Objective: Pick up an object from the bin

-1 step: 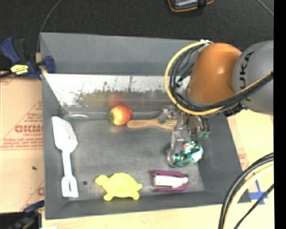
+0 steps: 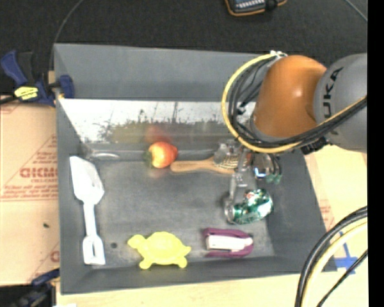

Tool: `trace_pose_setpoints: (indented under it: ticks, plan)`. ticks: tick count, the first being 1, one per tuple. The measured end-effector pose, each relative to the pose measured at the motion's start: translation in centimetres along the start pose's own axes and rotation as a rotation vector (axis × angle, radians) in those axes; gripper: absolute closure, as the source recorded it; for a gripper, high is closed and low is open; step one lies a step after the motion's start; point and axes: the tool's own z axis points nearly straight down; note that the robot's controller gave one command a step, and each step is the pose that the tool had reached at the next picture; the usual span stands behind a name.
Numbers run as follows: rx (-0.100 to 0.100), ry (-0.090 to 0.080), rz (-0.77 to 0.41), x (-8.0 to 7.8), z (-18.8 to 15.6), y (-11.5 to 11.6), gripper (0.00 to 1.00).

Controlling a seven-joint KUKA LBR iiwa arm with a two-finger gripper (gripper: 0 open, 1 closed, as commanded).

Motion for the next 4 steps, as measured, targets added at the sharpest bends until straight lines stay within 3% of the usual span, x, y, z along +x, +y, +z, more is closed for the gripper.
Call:
trace_pose_setpoints:
  ticks: [1,2,3,4]
  plan:
    - [0.001,0.001,0.041,2.1,11.0,-6.4,0.00]
    - [0.001,-0.018,-0.061,2.7,4.2,-8.0,0.00]
    - [-0.001,0.001,-0.028,2.6,7.9,-9.8,0.00]
    - [-0.002,-0.015,0.017,0.6,10.9,-10.0,0.00]
